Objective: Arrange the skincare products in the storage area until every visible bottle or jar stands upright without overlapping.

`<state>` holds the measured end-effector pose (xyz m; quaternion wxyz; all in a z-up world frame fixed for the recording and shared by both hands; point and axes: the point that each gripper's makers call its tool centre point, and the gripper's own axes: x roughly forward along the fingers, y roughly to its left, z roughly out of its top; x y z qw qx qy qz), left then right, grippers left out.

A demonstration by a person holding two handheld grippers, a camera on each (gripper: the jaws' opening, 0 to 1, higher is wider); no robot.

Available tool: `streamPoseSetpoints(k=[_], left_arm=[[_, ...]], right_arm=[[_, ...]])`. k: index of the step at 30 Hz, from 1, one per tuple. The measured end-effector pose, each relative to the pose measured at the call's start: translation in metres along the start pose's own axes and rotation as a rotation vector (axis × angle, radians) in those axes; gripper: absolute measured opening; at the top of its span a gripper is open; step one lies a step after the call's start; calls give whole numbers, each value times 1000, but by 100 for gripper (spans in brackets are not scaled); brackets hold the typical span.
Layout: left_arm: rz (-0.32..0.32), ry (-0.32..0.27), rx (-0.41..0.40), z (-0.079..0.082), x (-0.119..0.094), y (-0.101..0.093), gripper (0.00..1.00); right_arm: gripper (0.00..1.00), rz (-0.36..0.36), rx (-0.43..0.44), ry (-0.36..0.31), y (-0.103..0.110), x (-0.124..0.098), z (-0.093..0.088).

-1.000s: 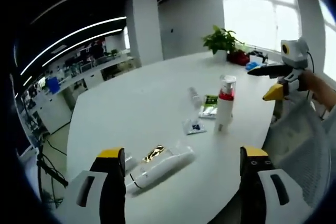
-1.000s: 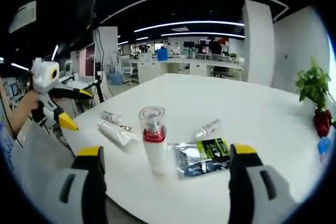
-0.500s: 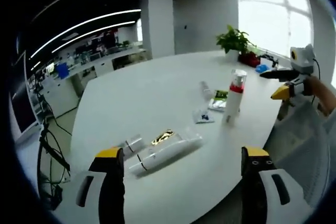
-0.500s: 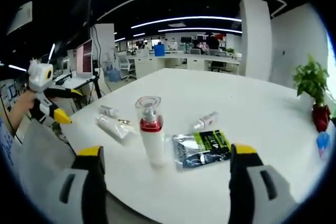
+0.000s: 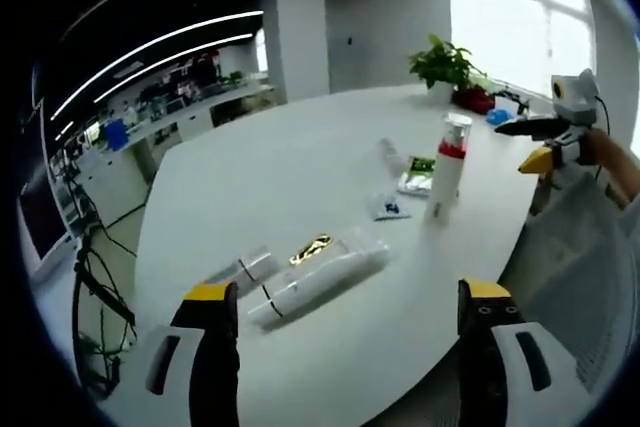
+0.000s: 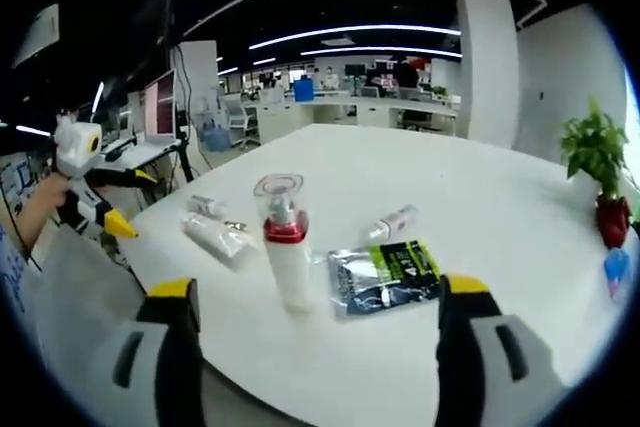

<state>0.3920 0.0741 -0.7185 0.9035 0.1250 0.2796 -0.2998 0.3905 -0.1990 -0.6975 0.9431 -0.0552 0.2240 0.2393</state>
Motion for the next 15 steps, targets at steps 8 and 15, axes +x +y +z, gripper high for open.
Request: streamPoseSetpoints(k=[8, 15], left_arm=[[-47, 28, 98, -1, 15, -1, 80], [-76, 71, 170, 0, 28, -3, 77]], right_arm=[[100, 4, -6, 0, -1, 0, 1], [100, 2, -7, -1, -2, -2, 1]])
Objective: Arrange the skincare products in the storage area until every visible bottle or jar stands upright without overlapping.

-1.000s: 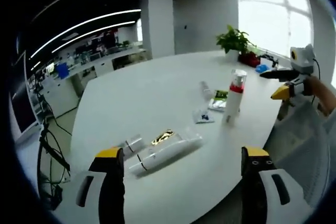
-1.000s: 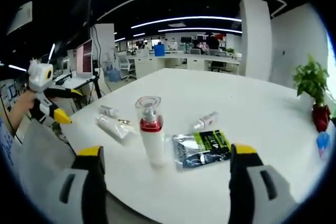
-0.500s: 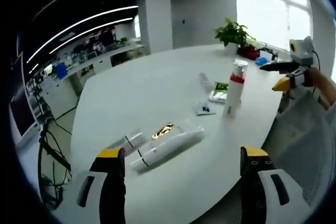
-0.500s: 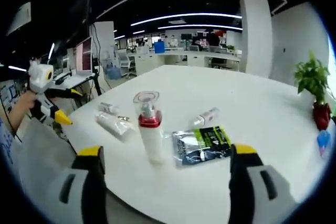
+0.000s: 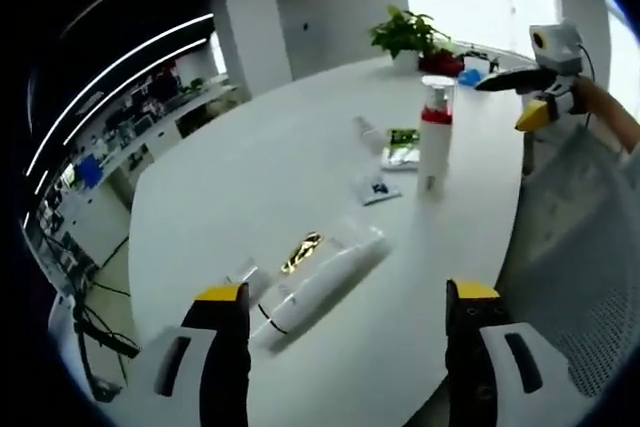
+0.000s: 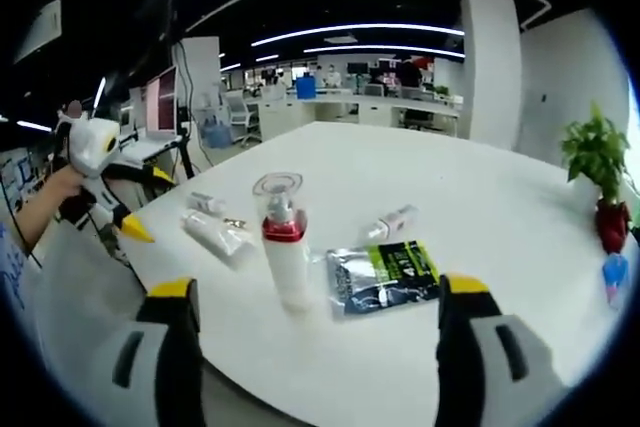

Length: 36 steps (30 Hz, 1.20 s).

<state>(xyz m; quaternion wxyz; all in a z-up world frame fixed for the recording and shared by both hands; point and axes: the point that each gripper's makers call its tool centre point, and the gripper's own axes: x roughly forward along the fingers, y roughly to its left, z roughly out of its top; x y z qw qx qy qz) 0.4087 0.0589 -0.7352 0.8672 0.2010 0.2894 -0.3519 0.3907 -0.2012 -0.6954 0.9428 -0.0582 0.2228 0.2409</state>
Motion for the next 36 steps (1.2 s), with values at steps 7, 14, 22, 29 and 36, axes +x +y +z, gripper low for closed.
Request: streamPoseSetpoints(k=[7, 14, 22, 29, 36], left_arm=[[-7, 26, 108, 3, 10, 11, 72], [-41, 55, 156, 7, 24, 12, 67], [-106, 89, 214, 4, 40, 19, 60], [-150, 178, 243, -12, 56, 30, 54], [-209, 215, 285, -17, 67, 27, 50]], right_arm=[[100, 6, -2, 5, 1, 0, 0], [100, 4, -12, 11, 2, 0, -1], [100, 7, -14, 19, 3, 0, -1], [100, 1, -13, 12, 3, 0, 1], [100, 2, -13, 22, 3, -1, -2]])
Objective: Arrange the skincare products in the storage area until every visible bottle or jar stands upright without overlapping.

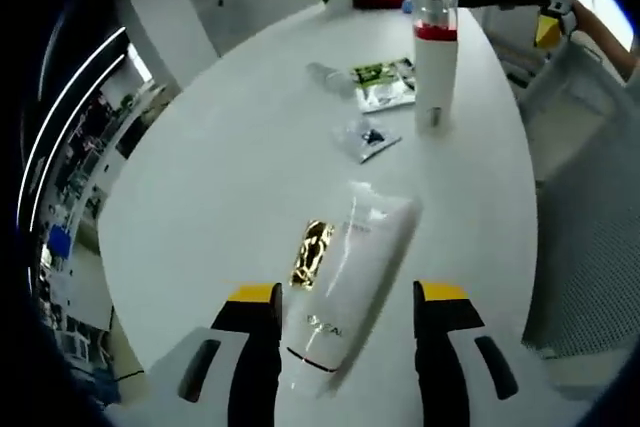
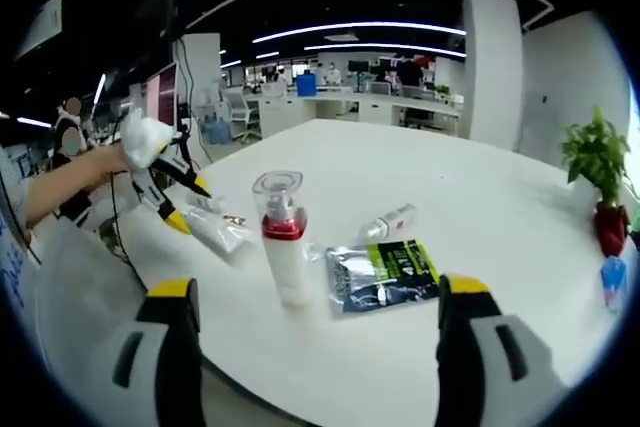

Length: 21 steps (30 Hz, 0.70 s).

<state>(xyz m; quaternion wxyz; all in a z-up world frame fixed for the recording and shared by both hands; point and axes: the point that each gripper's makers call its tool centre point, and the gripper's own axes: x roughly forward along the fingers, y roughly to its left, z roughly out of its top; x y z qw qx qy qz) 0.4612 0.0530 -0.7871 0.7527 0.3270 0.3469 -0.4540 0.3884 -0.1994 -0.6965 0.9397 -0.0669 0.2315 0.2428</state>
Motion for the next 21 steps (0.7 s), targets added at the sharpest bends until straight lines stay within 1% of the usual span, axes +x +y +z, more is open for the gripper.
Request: streamPoseSetpoints(k=[2, 6, 7, 10, 15, 18, 21], left_arm=[[-29, 2, 9, 2, 4, -4, 49], [-59, 26, 47, 2, 11, -7, 45], [-67, 37, 55, 1, 13, -7, 44], [-91, 40, 59, 3, 18, -9, 45], [-105, 85, 99, -3, 27, -8, 41], [-124, 92, 74, -4, 30, -9, 40], [-125, 93, 83, -3, 33, -9, 37]], right_arm=[[100, 0, 1, 1, 0, 0, -1], [100, 9, 3, 1, 2, 0, 0], [100, 10, 0, 1, 2, 0, 0], [100, 7, -6, 6, 2, 0, -1], [100, 7, -6, 7, 1, -2, -2], [100, 7, -6, 8, 1, -2, -3], [100, 5, -3, 12, 1, -2, -4]])
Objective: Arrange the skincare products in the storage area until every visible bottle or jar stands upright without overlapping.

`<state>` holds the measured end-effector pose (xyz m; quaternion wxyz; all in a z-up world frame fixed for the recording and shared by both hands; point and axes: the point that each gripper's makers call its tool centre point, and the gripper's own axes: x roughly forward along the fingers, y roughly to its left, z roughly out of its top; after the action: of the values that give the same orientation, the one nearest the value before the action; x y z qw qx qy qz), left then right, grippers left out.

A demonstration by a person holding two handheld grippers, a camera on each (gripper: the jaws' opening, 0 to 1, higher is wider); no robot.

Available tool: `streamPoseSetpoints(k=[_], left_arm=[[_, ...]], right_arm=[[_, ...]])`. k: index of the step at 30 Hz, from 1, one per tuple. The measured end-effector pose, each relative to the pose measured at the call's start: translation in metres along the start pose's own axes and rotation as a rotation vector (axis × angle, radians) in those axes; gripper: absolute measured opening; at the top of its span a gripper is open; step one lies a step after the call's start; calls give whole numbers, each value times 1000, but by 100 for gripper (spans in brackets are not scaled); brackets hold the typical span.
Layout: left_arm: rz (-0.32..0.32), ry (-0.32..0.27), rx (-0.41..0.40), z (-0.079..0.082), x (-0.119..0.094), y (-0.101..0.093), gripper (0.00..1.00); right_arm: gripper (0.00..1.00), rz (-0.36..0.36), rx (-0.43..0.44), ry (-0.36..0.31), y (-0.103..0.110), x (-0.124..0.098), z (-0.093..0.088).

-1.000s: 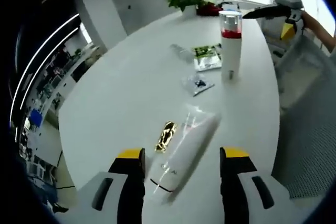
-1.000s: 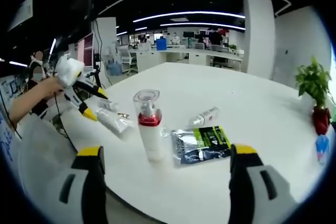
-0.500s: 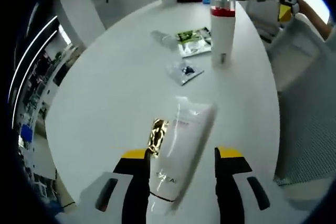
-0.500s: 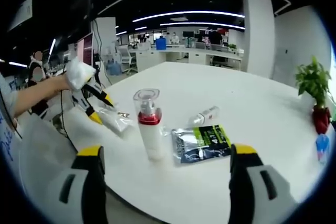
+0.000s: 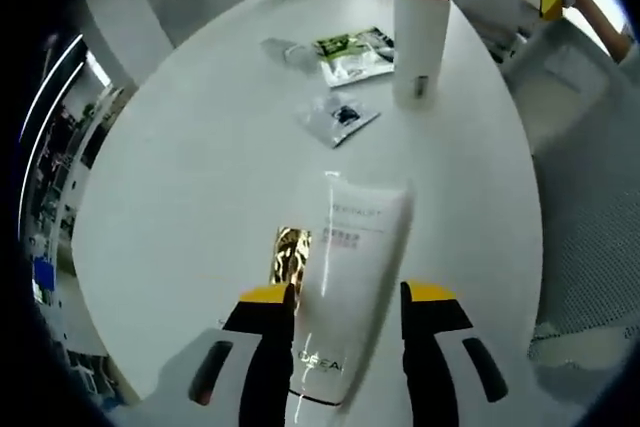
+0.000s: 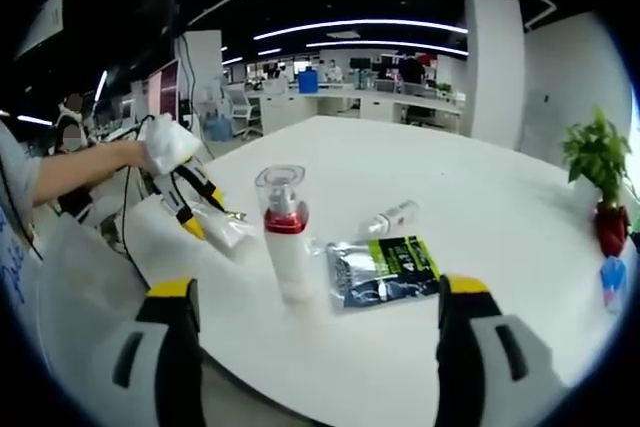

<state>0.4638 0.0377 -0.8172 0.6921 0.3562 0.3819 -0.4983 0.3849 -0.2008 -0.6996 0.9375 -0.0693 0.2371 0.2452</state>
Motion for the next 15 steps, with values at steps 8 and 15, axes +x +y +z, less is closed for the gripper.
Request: streamPoseSetpoints(k=[8, 15], left_arm=[[-17, 9, 1, -1, 4, 0, 35], [-28, 19, -7, -4, 10, 1, 34]], right_arm=[[100, 1, -1, 5, -1, -1, -1], [100, 4, -2, 8, 0, 0, -2]])
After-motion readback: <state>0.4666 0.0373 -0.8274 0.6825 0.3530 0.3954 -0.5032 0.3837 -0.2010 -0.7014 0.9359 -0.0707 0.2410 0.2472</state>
